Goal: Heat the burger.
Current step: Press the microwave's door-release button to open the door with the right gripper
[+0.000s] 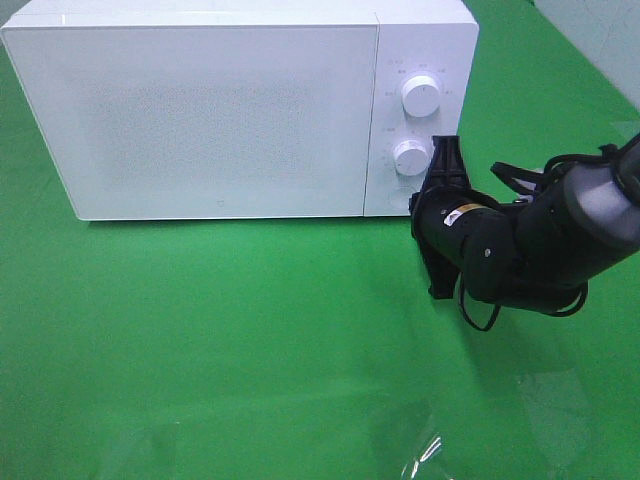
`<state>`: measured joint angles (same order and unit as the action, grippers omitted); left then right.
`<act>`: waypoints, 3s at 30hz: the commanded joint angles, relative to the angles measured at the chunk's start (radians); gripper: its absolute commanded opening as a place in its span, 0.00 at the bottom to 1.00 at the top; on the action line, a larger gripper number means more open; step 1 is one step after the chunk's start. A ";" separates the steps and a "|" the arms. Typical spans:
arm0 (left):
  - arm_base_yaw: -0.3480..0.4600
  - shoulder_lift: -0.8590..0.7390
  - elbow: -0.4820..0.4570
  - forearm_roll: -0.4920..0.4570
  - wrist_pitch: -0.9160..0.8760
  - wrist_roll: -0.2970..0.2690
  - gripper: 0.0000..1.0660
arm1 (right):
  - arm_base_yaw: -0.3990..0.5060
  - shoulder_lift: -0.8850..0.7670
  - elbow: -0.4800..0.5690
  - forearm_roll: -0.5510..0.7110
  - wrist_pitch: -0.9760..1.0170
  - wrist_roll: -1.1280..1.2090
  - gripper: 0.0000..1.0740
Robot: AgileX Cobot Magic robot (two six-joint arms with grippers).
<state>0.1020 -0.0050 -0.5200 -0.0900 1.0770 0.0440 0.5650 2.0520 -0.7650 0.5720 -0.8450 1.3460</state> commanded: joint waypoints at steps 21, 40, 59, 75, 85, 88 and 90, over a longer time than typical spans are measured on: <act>0.003 -0.016 0.003 -0.007 -0.007 -0.003 0.91 | -0.016 0.102 -0.144 0.011 -0.030 0.034 0.00; 0.003 -0.016 0.003 -0.007 -0.007 -0.003 0.91 | -0.016 0.102 -0.183 0.010 -0.284 0.087 0.00; 0.003 -0.016 0.003 -0.007 -0.007 -0.003 0.91 | -0.039 0.155 -0.308 -0.001 -0.343 0.055 0.00; 0.003 -0.016 0.003 -0.007 -0.007 -0.003 0.91 | -0.039 0.150 -0.306 -0.018 -0.304 0.065 0.00; 0.003 -0.016 0.003 -0.007 -0.007 -0.003 0.91 | -0.036 0.107 -0.267 -0.019 -0.193 0.091 0.00; 0.003 -0.016 0.003 -0.007 -0.007 -0.003 0.91 | -0.036 0.069 -0.220 -0.024 -0.150 0.091 0.00; 0.003 -0.016 0.003 -0.007 -0.007 -0.003 0.91 | -0.036 0.059 -0.208 -0.025 -0.135 0.091 0.00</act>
<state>0.1020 -0.0050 -0.5200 -0.0900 1.0770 0.0440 0.5550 2.1700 -0.9470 0.6280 -0.8160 1.4240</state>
